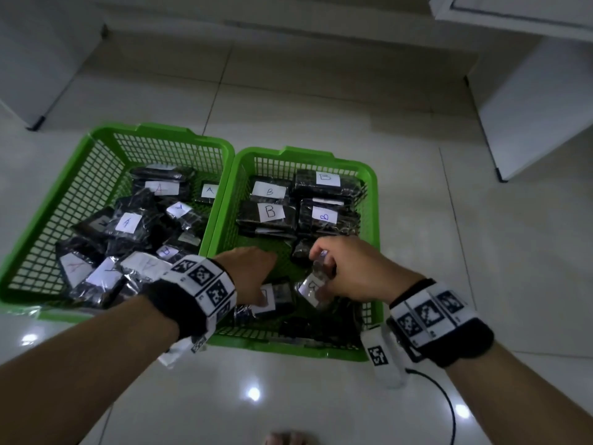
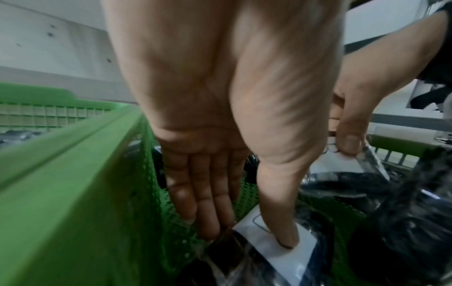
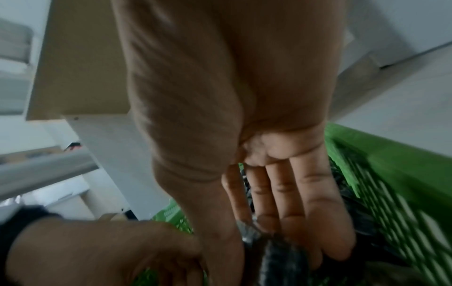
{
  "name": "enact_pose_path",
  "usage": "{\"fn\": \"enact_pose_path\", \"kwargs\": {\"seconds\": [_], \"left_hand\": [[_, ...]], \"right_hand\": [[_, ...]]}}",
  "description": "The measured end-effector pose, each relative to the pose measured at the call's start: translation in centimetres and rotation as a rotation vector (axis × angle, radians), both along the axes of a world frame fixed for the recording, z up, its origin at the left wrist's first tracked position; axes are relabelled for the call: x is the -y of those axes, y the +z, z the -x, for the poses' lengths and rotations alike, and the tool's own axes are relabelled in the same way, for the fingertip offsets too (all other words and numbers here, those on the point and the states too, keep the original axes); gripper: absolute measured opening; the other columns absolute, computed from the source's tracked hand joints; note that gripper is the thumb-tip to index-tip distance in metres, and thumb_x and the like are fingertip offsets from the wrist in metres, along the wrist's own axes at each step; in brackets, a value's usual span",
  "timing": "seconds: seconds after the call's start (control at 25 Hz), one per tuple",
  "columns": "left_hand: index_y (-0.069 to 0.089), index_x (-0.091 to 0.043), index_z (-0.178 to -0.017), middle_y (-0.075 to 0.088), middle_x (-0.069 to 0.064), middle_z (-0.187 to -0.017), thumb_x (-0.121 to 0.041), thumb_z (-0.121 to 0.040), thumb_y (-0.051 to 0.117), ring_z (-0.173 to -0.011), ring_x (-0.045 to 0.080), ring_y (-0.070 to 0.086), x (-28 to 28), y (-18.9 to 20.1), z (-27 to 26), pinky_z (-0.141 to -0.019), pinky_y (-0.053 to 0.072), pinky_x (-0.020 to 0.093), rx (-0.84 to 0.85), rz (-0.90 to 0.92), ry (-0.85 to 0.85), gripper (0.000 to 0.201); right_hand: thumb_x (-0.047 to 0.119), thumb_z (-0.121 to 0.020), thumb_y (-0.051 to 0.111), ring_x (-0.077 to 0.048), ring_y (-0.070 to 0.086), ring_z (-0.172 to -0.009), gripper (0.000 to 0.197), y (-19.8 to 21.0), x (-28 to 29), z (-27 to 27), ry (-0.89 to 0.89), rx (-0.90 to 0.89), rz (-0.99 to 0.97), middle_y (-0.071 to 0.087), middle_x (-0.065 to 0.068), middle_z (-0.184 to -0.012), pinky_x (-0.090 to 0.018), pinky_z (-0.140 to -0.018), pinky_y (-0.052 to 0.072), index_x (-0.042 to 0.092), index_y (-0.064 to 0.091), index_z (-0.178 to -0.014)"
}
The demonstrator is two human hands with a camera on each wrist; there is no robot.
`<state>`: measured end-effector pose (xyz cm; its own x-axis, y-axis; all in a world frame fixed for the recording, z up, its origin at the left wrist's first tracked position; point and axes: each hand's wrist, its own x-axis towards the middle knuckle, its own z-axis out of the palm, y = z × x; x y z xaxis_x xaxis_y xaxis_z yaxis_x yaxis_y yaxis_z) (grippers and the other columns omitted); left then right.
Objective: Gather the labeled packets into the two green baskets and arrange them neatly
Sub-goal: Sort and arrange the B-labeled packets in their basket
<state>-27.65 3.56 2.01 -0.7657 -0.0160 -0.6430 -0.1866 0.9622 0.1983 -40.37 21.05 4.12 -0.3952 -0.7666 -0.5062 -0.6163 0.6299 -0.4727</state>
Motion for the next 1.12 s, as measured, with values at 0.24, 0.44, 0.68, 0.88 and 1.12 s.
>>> {"fn": "enact_pose_path", "kwargs": {"seconds": [0.24, 0.44, 0.68, 0.88, 1.12], "left_hand": [[0.055, -0.013, -0.113, 0.056, 0.003, -0.107, -0.033, -0.087, 0.073, -0.091, 0.018, 0.053, -0.3, 1.9, 0.1, -0.063, 0.036, 0.024, 0.121, -0.106, 0.084, 0.038], [0.038, -0.036, -0.133, 0.068, 0.0, -0.109, -0.016, -0.088, 0.071, -0.087, 0.017, 0.072, 3.4, 4.6, 0.0, -0.066, 0.059, 0.03, -0.188, -0.598, 0.64, 0.06], [0.049, -0.022, -0.129, 0.073, 0.018, -0.099, -0.001, -0.084, 0.072, -0.087, 0.032, 0.075, 3.1, 5.0, 1.3, -0.074, 0.062, 0.045, -0.456, -1.08, 1.192, 0.054], [0.048, -0.02, -0.127, 0.073, 0.02, -0.106, -0.002, -0.093, 0.061, -0.097, 0.034, 0.073, 1.9, 4.5, 2.0, -0.088, 0.059, 0.046, -0.361, -1.23, 1.165, 0.041], [0.059, -0.025, -0.125, 0.069, -0.004, -0.113, -0.01, -0.093, 0.063, -0.098, 0.013, 0.068, 1.4, 4.4, 5.1, -0.077, 0.058, 0.028, -0.383, -0.779, 0.736, 0.036]], "right_hand": [[0.028, -0.074, 0.089, -0.019, 0.063, -0.095, 0.041, -0.4, 0.5, -0.3, 0.142, -0.243, -0.076, 0.065, 0.003, -0.106, -0.031, -0.076, 0.051, 0.024, 0.07, -0.11], [0.03, -0.07, 0.092, -0.011, 0.063, -0.083, 0.031, 1.0, 0.3, 1.7, -0.027, -0.127, 0.015, 0.065, 0.009, -0.089, -0.026, -0.064, 0.048, 0.026, 0.068, -0.09], [0.046, -0.063, 0.093, -0.001, 0.069, -0.084, 0.067, 2.6, 2.0, 1.3, -0.212, 0.06, 0.446, 0.069, 0.015, -0.108, -0.024, -0.077, 0.058, 0.029, 0.066, -0.122], [0.051, -0.065, 0.085, 0.0, 0.064, -0.075, 0.042, 2.0, 3.5, 1.3, -0.162, -0.237, 0.506, 0.071, 0.014, -0.086, -0.031, -0.067, 0.057, 0.026, 0.072, -0.097], [0.047, -0.071, 0.077, -0.012, 0.056, -0.082, 0.04, 3.0, 2.1, 4.8, -0.03, -0.555, 0.155, 0.06, 0.009, -0.091, -0.032, -0.073, 0.052, 0.03, 0.062, -0.103]]}}
